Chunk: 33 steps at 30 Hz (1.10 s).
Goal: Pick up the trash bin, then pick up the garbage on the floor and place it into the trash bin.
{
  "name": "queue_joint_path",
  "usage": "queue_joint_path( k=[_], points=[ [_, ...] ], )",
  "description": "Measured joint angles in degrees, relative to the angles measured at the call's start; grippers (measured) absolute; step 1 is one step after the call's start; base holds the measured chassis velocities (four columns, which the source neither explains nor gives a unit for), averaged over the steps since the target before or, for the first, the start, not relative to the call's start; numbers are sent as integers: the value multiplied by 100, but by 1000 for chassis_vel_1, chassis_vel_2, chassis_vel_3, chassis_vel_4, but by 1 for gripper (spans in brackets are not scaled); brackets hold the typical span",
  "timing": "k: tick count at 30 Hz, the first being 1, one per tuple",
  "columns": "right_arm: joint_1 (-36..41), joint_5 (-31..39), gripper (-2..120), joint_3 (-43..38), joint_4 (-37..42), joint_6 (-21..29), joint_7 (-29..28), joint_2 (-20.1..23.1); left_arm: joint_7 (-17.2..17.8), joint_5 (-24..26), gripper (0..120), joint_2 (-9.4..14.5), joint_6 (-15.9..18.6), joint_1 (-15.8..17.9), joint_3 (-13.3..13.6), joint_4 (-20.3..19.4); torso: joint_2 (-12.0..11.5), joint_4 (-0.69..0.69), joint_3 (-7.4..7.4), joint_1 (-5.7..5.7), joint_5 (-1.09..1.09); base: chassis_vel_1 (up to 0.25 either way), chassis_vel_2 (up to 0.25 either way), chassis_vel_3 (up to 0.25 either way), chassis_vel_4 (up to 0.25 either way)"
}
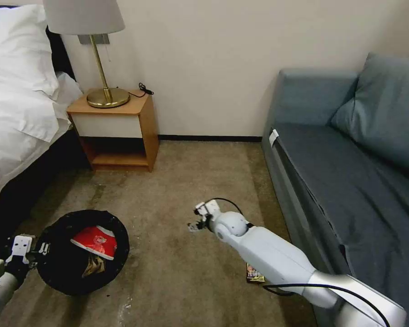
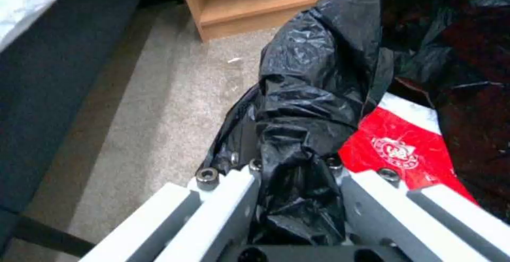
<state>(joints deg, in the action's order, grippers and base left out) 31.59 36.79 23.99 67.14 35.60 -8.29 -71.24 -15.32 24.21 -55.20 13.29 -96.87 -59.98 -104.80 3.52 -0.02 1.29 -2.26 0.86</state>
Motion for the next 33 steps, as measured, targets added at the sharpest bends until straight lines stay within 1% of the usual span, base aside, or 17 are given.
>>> queue_joint_path(
  k=[1, 4, 5, 6, 7, 8, 9, 10, 12, 13, 16, 17, 18, 19, 21, 25, 33],
  points=[
    [0, 0, 100, 0, 0, 0, 0, 0, 0, 0, 1, 0, 0, 0, 0, 0, 0, 0, 0, 0, 0, 0, 0, 0, 0],
    [201, -181, 100, -270, -61, 69, 9, 275, -8, 40, 1, 74, 3, -41, -56, -4, 0, 2, 0, 0, 0, 0, 0, 0, 0],
    [201, -181, 100, -270, -61, 69, 9, 275, -8, 40, 1, 74, 3, -41, -56, -4, 0, 2, 0, 0, 0, 0, 0, 0, 0],
    [254, -231, 100, -338, -60, 89, 8, 376, -8, 43, 1, 83, 3, -45, -65, -4, 0, 2, 0, 0, 0, 0, 0, 0, 0],
    [354, -331, 100, -441, -54, 145, -5, 565, -9, 47, 1, 86, 3, -53, -68, -17, 0, 1, 0, 0, 0, 0, 0, 0, 0],
    [354, -331, 100, -441, -54, 145, -5, 565, -9, 47, 1, 86, 3, -53, -68, -17, 0, 1, 0, 0, 0, 0, 0, 0, 0],
    [464, -392, 100, -540, -44, 210, -29, 821, -16, 58, 1, 89, 5, -55, -66, -24, 0, 2, 0, 0, -1, 0, 0, 0, 0],
    [464, -392, 100, -540, -44, 210, -29, 821, -16, 58, 1, 89, 5, -55, -66, -24, 0, 2, 0, 0, -1, 0, 0, 0, 0],
    [654, -441, 100, -703, -10, 247, -30, 1155, -25, 61, 1, 89, 5, -29, -39, -7, 0, -4, 0, 0, 3, 0, 0, 0, 0],
    [654, -441, 100, -703, -10, 247, -30, 1155, -25, 61, 1, 89, 5, -29, -39, -7, 0, -4, 0, 0, 3, 0, 0, 0, 0],
    [1032, -543, 100, -1040, 89, 268, 43, 1439, -55, 27, 1, 61, -15, -5, 11, 45, 0, -1, 0, 0, 1, 0, 0, 0, 0],
    [1032, -543, 100, -1040, 89, 268, 43, 1439, -55, 27, 1, 61, -15, -5, 11, 45, 0, -1, 0, 0, 1, 0, 0, 0, 0],
    [1161, -565, 100, -1157, 124, 268, 58, 1482, -68, 8, 1, 55, -21, -3, 33, 57, 0, 2, -1, 0, 0, 0, 0, 0, 0],
    [1335, -603, 100, -1301, 150, 266, 75, 1514, -70, -13, 1, 54, -23, 7, 55, 63, 0, 2, -1, 0, 1, 0, 0, 0, 0],
    [1418, -632, 100, -1371, 151, 255, 88, 1519, -70, -20, 1, 55, -24, 11, 63, 61, 0, 1, 0, 0, 1, 0, 0, 0, 0],
    [1733, -823, 100, -1744, 104, 93, 209, 1469, -64, -22, 1, 97, -11, 3, 84, -39, 0, 1, -1, 0, 0, 0, 0, 0, 0],
    [2052, -1085, 100, -2072, 19, -191, 304, 1397, -88, -45, 1, 166, 4, -8, 129, -82, 0, 0, 0, 0, 1, 0, 0, 0, 0]
  ],
)
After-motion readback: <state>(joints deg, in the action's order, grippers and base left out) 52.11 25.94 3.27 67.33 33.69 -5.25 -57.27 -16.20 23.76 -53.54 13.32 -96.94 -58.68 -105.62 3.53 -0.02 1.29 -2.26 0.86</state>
